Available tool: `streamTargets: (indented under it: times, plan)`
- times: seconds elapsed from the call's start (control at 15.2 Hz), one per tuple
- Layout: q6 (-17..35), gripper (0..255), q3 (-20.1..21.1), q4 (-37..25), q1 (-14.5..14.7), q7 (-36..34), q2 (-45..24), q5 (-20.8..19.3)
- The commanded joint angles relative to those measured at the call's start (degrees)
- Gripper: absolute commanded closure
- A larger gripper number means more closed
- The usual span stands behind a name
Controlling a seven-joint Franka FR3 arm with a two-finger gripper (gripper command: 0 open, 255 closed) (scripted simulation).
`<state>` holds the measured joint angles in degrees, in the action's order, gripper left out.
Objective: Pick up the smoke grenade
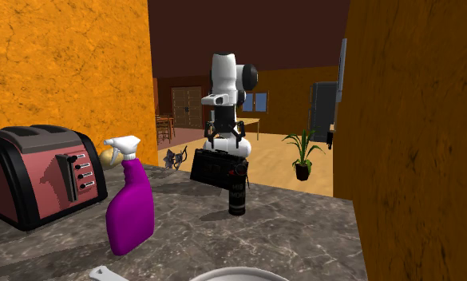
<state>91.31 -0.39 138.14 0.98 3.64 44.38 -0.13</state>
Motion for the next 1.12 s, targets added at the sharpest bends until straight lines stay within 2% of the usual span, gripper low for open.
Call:
streamTargets:
  times: [0.0, 0.53, 1.06]
  plan:
    - [0.00, 0, 0.00, 0.00, 0.00, 0.00, 0.00, 0.00]
    - [1.05, 0, 4.01, -17.36, -0.06, -5.24, -20.69, -1.03]
    - [-3.65, 0, 6.97, -40.18, 0.32, -10.61, -41.58, -4.53]
